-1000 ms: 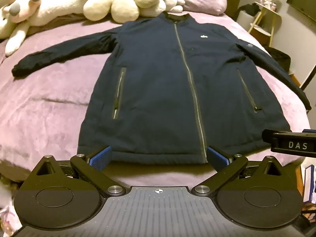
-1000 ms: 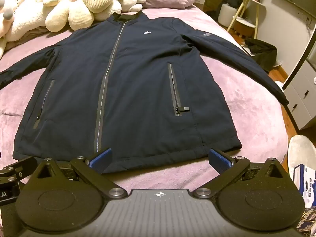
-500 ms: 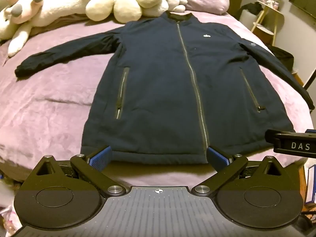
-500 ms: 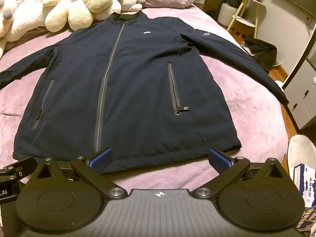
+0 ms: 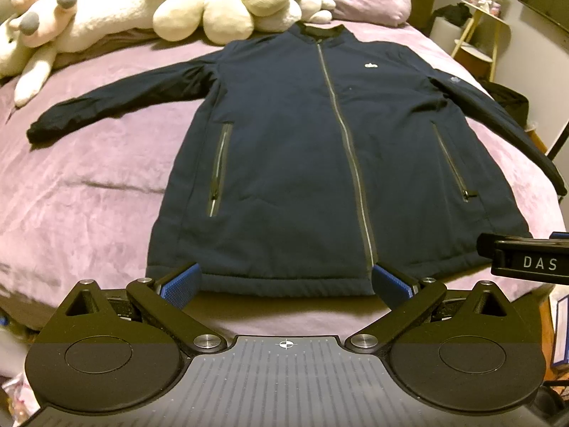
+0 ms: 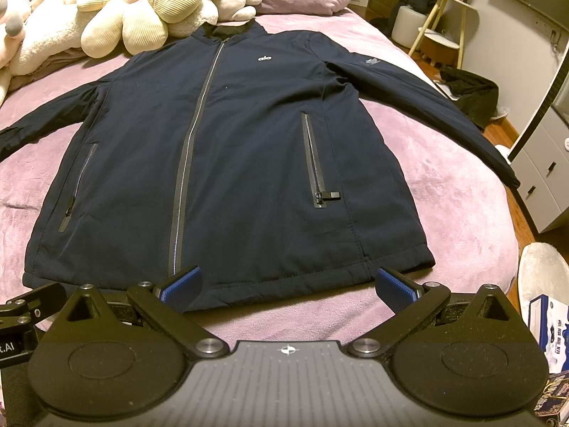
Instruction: Fold large clothes
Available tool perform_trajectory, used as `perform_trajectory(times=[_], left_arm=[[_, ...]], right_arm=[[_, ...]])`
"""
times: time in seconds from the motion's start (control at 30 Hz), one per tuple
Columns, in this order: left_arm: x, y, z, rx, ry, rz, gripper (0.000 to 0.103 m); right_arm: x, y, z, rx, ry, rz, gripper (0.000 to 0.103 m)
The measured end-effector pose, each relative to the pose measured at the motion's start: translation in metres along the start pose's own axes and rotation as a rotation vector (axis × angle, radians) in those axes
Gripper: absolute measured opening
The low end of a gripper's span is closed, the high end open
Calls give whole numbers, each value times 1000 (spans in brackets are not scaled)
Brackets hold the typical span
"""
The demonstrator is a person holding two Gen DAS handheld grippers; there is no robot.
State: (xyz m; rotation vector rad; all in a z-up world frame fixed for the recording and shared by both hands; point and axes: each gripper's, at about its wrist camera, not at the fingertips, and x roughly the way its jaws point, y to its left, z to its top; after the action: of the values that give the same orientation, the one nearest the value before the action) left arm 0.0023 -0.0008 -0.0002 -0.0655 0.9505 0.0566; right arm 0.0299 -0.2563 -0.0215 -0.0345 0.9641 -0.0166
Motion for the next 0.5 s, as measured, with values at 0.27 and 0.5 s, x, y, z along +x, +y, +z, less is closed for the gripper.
perform_trajectory(times=[0.27,0.5], left_arm=[[0,0,1,2,0,1,103],[0,-1,1,4,0,2,103]], right_arm=[[0,0,0,0,1,1,103],[1,0,0,2,1,0,103]])
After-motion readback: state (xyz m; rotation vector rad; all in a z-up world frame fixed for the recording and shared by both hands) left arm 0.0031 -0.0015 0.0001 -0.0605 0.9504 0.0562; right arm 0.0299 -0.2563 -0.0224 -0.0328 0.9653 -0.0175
